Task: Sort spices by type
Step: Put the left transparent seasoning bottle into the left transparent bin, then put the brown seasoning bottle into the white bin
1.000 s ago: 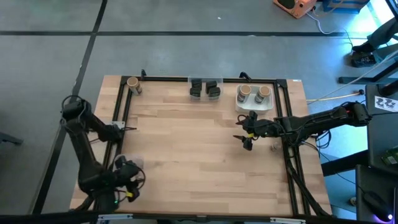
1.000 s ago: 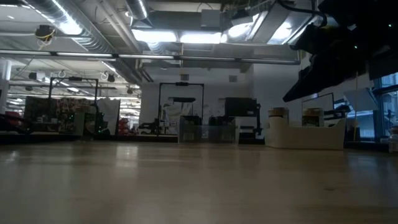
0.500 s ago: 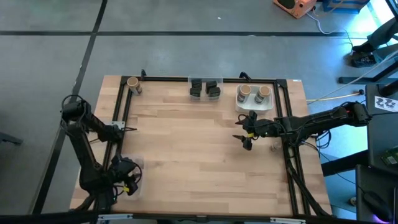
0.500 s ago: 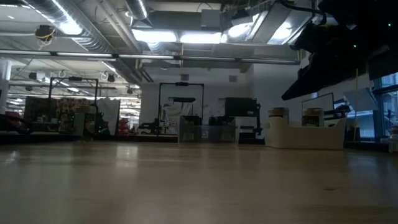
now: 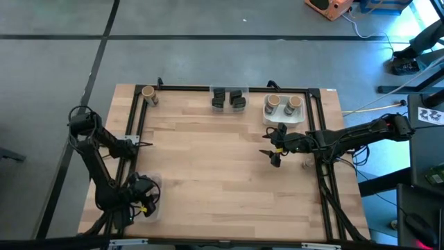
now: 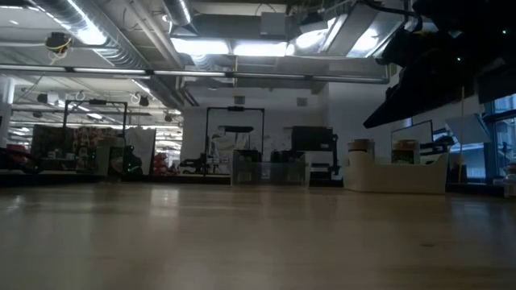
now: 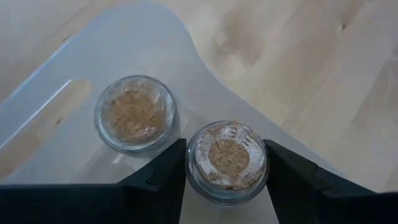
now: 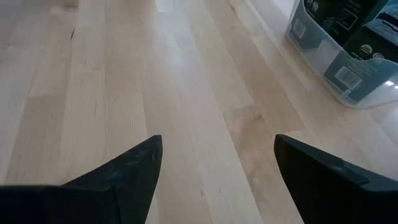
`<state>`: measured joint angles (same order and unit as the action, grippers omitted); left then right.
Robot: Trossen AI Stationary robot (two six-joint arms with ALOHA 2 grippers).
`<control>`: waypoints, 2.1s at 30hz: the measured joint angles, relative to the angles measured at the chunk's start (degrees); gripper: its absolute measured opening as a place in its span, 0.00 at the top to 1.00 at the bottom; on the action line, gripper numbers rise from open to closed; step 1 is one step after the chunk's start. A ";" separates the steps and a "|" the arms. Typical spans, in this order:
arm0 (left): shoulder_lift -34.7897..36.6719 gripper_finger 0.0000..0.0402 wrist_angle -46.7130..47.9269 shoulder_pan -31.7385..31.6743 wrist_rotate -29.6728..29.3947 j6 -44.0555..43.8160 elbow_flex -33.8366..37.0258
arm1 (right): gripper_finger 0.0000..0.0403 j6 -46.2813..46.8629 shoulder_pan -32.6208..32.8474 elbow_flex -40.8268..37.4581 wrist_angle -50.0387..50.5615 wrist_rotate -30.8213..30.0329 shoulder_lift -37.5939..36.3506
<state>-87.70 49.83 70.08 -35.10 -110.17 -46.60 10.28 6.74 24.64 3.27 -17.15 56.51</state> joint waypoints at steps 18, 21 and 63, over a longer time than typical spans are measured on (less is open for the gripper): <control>9.56 0.42 0.25 -0.11 2.08 -3.63 0.03 | 0.24 -1.41 -0.01 0.00 0.28 1.19 0.00; 14.41 0.42 0.05 -1.14 0.22 -3.82 0.03 | 0.24 -1.79 0.00 0.00 0.29 1.25 0.00; 23.57 0.19 -6.00 -104.21 -4.64 96.31 -12.04 | 0.24 -23.43 -0.02 0.00 -6.74 -5.46 0.00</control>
<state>-64.13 43.83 -34.12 -39.74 -13.86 -58.64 -13.15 6.72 24.64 -3.48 -22.61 56.51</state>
